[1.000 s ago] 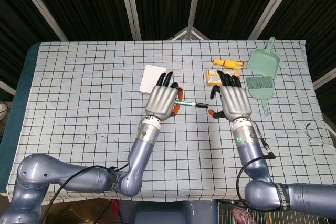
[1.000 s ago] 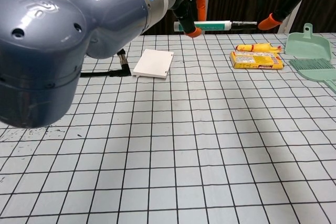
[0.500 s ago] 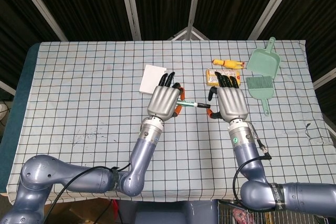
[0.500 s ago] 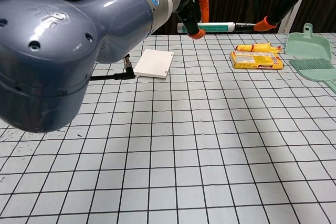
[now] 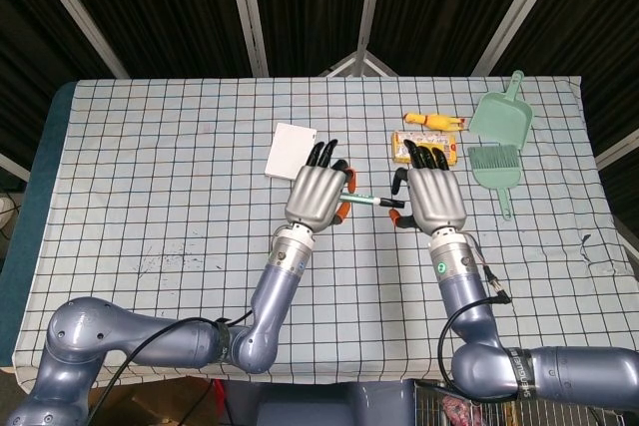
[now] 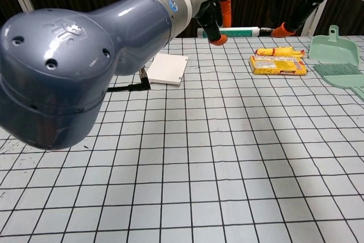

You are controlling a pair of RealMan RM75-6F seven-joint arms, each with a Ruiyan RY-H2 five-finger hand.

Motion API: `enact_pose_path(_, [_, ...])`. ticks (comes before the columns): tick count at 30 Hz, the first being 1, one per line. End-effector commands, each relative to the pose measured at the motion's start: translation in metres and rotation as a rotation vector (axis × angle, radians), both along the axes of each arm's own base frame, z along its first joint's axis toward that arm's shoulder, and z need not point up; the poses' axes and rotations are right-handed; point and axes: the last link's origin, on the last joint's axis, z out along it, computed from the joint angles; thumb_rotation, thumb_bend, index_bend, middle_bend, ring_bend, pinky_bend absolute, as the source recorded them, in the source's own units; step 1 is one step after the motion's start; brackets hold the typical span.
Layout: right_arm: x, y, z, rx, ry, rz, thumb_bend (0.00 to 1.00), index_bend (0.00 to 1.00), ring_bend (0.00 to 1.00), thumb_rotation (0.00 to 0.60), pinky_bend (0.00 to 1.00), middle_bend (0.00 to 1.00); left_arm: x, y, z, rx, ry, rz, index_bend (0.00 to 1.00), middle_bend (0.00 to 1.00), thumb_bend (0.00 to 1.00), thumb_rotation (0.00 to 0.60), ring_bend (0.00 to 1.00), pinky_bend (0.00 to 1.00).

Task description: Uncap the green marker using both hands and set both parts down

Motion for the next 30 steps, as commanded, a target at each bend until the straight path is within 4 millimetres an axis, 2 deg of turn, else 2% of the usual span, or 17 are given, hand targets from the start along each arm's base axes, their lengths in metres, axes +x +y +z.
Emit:
enact_pose_path(1, [0.0001,0.0001,-0.0012,0.003,0.001,-0.003,0.29,0.55,0.08,0.600,0.05,0.07,0.0007,-0.0005,-0.0004,-0.002,-0.007,-0.003,0.67,0.32,0.55,0.600,0.00,0.00])
enact_pose_path(30, [-0.0055,-0.0036,-0.0064,0.012,0.024,-0.021,0.33,0.59,0.09,0.600,0.06,0.08,0.0006,-0.0018,-0.0018,0.005,0.002,-0.018,0.67,0.32,0.55,0.600,0.00,0.00])
